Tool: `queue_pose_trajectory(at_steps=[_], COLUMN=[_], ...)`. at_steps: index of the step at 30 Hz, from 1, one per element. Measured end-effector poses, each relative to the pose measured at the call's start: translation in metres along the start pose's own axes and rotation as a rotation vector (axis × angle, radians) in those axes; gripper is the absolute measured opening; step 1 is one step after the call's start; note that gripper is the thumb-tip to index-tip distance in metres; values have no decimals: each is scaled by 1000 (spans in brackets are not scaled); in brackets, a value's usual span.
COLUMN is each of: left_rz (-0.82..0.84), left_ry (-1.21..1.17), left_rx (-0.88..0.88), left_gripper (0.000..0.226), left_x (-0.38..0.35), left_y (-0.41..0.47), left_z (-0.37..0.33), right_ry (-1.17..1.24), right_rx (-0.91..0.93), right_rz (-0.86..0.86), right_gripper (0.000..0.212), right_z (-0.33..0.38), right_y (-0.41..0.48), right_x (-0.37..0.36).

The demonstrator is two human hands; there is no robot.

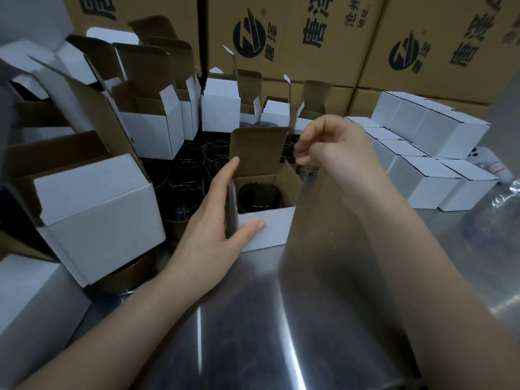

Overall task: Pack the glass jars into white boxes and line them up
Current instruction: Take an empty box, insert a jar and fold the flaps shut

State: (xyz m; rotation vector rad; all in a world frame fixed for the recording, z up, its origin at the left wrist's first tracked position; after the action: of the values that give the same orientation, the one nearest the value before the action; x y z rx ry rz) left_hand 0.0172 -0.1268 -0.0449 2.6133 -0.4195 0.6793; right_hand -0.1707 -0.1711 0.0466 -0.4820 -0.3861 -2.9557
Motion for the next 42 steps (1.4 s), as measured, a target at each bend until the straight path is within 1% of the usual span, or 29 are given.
queue_pose_trajectory(at_steps=[2, 4, 7, 11, 16, 19, 23, 25, 28, 29, 30, 33, 36, 37, 40, 42], left_rz=[2, 3, 11, 37, 43, 41, 11, -22, -70, -78, -81, -79, -104, -112, -120, -104], left_ry=[-20, -45, -40, -9, 75, 103, 70, 47, 19, 5, -16, -116, -270, -330, -467, -493], left_rx=[-6, 6, 28, 62, 66, 78, 89, 81, 30, 27, 29, 55, 102, 93, 31, 32], left_gripper=[94, 94, 92, 81, 73, 71, 76, 68, 34, 28, 26, 25, 27, 29, 45, 56], left_x=[-1, -1, -3, -2, -3, -2, 0, 1, 0, -1, -1, -1, -1, -1, -1, 0], left_y=[0, 1, 1, 1, 3, 3, 2, 1, 2, 3, 4, 6, 7, 8, 8, 8], left_z=[0, 1, 1, 4, 5, 6, 0, -3, -7, -8, -9, -7, -7, -9, -14, -12], right_ry=[143, 275, 317, 377, 361, 295, 267, 265, 245, 228, 209, 159, 133, 127, 83, 51], right_rx=[-65, -117, -162, -183, -187, -209, -203, -190, -172, -162, -150, -107, -85, -79, -52, -48], right_rz=[28, 101, 198, 261, 294, 310, 331, 337, 343, 346, 350, 362, 361, 362, 374, 390], right_gripper=[33, 34, 42, 42, 41, 40, 38, 35, 34, 33, 33, 31, 31, 30, 30, 29], right_z=[-14, -26, -38, -44, -45, -47, -48, -48, -48, -47, -46, -43, -43, -43, -44, -43], right_y=[3, 6, 10, 11, 12, 12, 12, 11, 11, 11, 11, 10, 10, 10, 10, 10], right_x=[2, 2, -1, -7, -9, -12, -16, -19, -21, -21, -22, -22, -22, -22, -20, -19])
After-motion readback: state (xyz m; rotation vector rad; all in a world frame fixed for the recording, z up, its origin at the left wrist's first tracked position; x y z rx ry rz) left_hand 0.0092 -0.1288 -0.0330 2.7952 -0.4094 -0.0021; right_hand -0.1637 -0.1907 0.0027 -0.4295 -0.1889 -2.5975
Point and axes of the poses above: each hand's wrist, its own y-axis towards the middle knuckle, its own x-axis out of the back of the hand, z = x × y, the point moved 2 cm from there along y, towards the middle knuckle, and after that the axes turned 13 degrees about z, right-handed, at the moved point
